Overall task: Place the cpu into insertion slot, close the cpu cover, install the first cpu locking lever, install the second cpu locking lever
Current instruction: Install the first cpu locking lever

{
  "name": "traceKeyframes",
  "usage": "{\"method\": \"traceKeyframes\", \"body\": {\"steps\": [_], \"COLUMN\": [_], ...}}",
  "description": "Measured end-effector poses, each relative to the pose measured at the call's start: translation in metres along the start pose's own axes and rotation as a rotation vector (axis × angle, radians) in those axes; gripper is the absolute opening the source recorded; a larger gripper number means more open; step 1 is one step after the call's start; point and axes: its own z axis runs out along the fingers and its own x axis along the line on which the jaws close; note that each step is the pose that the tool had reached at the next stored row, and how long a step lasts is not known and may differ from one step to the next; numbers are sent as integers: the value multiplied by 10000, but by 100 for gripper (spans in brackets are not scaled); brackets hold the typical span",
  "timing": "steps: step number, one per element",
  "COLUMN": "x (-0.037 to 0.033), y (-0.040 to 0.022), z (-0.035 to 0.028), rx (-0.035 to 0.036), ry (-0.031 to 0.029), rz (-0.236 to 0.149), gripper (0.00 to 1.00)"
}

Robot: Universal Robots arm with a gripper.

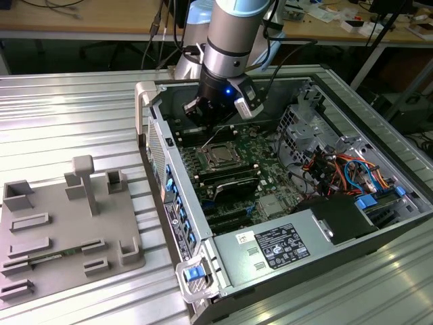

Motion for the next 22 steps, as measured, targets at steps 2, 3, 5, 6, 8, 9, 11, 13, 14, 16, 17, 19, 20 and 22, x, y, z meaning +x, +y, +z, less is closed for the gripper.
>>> {"method": "traceKeyframes", "body": {"steps": [2,3,5,6,8,9,11,13,14,16,17,19,20,22], "x": [0,0,0,0,0,0,-17,-43,-52,-65,-81,-136,-157,-199], "y": [0,0,0,0,0,0,0,0,-1,-1,-1,-1,-1,0], "z": [0,0,0,0,0,0,5,7,8,12,13,18,20,25], "rx": [0,0,0,0,0,0,-2,0,-2,-10,-10,-11,-11,-11], "ry": [0,0,0,0,2,3,3,5,7,23,27,29,28,30], "rz": [-1,-1,-1,-4,-36,-46,-49,-79,-133,-403,-439,-444,-444,-444], "gripper": [11,11,11,11,11,11,11,11,11,11,11,11,11,11]}}
